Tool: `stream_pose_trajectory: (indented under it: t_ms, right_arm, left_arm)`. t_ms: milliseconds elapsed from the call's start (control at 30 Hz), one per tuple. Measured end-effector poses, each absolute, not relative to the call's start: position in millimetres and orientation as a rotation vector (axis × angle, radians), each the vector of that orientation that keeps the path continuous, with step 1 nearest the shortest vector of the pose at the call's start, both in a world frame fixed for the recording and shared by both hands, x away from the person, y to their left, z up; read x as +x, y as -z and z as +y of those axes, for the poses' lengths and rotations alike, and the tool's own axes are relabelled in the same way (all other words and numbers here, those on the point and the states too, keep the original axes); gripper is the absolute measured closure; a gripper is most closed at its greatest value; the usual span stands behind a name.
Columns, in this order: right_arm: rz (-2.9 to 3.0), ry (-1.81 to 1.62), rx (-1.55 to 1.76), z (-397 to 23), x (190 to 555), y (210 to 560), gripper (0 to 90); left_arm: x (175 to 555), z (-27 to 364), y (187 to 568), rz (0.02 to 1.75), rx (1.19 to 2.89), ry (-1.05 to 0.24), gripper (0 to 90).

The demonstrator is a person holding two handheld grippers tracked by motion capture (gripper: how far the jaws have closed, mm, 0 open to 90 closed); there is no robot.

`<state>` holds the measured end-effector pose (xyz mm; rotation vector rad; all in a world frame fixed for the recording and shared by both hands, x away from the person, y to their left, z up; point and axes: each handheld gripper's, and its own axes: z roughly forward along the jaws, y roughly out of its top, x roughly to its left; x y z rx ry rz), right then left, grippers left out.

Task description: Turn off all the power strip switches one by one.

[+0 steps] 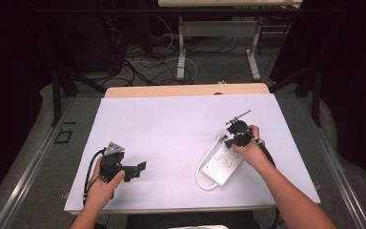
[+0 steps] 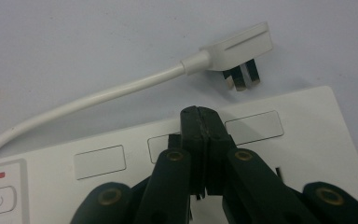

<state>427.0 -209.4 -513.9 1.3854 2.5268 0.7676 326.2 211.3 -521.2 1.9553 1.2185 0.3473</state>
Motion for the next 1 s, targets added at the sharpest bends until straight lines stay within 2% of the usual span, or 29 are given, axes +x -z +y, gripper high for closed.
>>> stream_pose_trajectory:
  t_ms: [1000]
  right_arm:
    - [2.438, -0.772, 1.422, -225.1, 439.6, 504.8, 88.9]
  left_arm:
    - [326.9, 211.5, 522.0, 1.222, 1.952, -0.349, 0.4]
